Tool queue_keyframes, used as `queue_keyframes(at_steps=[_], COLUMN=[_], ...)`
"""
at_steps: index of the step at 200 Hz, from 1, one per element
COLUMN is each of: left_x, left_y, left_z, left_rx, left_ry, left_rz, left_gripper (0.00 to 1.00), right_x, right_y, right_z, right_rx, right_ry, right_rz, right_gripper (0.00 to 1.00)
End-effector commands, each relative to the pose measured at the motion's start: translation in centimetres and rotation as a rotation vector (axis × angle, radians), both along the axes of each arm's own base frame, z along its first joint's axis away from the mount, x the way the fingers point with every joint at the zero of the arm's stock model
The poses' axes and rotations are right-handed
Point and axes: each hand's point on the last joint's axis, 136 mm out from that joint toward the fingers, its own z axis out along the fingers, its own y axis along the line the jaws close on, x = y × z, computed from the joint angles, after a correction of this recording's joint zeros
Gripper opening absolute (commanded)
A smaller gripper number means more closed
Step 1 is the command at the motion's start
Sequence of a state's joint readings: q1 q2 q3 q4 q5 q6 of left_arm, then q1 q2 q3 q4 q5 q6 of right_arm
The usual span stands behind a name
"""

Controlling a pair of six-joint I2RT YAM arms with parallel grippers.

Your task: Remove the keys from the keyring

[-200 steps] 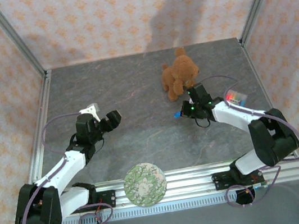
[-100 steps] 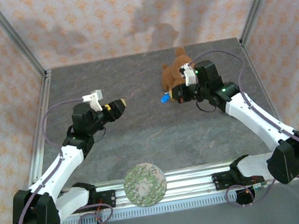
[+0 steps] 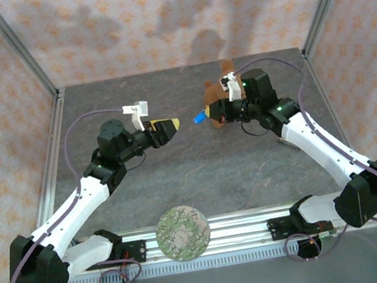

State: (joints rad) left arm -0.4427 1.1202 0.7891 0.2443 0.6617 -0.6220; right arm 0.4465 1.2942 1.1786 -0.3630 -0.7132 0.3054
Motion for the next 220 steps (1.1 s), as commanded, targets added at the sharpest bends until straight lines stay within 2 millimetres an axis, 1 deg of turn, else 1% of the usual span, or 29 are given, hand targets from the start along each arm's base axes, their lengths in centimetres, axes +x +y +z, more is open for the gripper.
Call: queue_keyframes(at_steps=[1, 8, 15, 34, 54, 92, 118, 172, 212, 220], left_x=[0.7, 0.7, 0.8, 0.8, 0.8, 0.7, 0.7, 0.8, 1.1, 1.2], left_y=[-1.3, -1.6, -2.0, -2.8, -3.5, -4.1, -4.4, -4.6, -4.5, -4.5], left_z=[1.1, 0.9, 0.7, 0.7, 1.2, 2.5, 2.8, 3.1, 3.0, 2.9], left_rx=[-0.039, -0.042, -0.043, -0.062, -0.078, -0.098, -0.097, -0.099, -0.094, -0.091], left_ry=[-0.005, 0.003, 0.011, 0.013, 0.004, -0.020, -0.028, -0.039, -0.039, -0.038], left_rz=[-0.010, -0.015, -0.020, -0.034, -0.047, -0.059, -0.064, -0.058, -0.041, -0.037], left_gripper=[0.63, 0.65, 0.65, 0.65, 0.63, 0.59, 0.54, 0.39, 0.33, 0.31], right_x=[0.7, 0.8, 1.0, 1.2, 1.3, 1.1, 1.0, 0.8, 0.3, 0.2], right_y=[0.9, 1.0, 1.0, 1.2, 1.4, 1.8, 2.0, 2.1, 2.6, 2.6], right_z=[1.5, 1.4, 1.5, 1.7, 1.6, 1.4, 1.5, 1.8, 2.2, 2.3], right_rx=[0.054, 0.063, 0.076, 0.107, 0.124, 0.139, 0.152, 0.170, 0.180, 0.182], right_ry=[-0.027, -0.024, -0.024, -0.029, -0.026, -0.018, -0.019, -0.026, -0.036, -0.039], right_rz=[-0.036, -0.042, -0.052, -0.064, -0.064, -0.059, -0.061, -0.061, -0.041, -0.038], right_gripper=[0.00, 0.00, 0.00, 0.00, 0.00, 0.00, 0.00, 0.00, 0.00, 0.00])
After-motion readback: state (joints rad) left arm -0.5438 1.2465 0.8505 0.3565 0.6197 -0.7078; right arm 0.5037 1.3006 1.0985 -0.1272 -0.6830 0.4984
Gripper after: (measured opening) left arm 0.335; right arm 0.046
